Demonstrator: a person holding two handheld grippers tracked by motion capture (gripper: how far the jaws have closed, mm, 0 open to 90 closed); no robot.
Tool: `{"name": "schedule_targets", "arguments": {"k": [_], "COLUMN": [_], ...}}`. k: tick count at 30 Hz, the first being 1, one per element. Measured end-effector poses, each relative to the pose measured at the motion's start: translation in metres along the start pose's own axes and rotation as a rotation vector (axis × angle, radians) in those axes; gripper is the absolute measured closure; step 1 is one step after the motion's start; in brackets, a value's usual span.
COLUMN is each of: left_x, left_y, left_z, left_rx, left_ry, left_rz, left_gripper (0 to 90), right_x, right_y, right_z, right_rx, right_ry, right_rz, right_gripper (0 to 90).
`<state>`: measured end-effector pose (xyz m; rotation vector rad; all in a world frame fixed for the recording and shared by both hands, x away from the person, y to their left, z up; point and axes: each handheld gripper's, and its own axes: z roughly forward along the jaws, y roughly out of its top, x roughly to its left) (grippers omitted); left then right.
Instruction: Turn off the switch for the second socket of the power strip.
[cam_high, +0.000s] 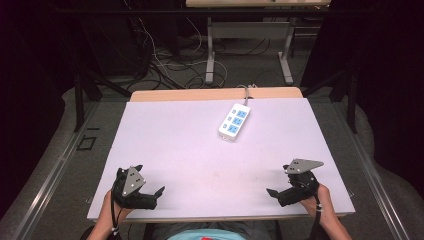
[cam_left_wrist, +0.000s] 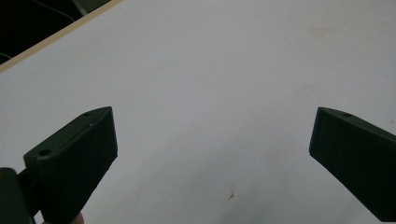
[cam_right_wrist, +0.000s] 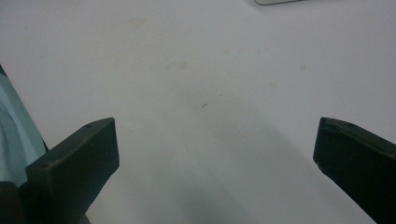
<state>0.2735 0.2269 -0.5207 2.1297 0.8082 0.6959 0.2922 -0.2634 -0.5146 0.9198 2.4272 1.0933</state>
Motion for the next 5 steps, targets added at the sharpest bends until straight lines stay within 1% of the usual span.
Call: {"name": "schedule_targets", "arguments": {"k": [2, 4, 5], "left_x": [-0.0001, -0.0002, -0.0002], "left_y": [0.0000, 0.0000, 0.0000], "left_z": [0.0007, 0.0011, 0.0011], "left_rx": [0.000, 0.003, 0.003], "left_ry": [-0.004, -0.007, -0.007], "left_rz": [-0.001, 0.000, 0.000], "left_gripper": [0.7, 0.7, 0.7], "right_x": [0.0007, -0.0002, 0.0000], "right_y": [-0.0002, 0.0005, 0.0005], "right_z": [-0.0003, -0.0009, -0.0008], "right_rx": [0.001, 0.008, 0.007], "right_ry": [0.000, 0.000, -0.004], "right_rz": [0.009, -0.006, -0.004], "right_gripper": [0.0, 0.0, 0.0]}}
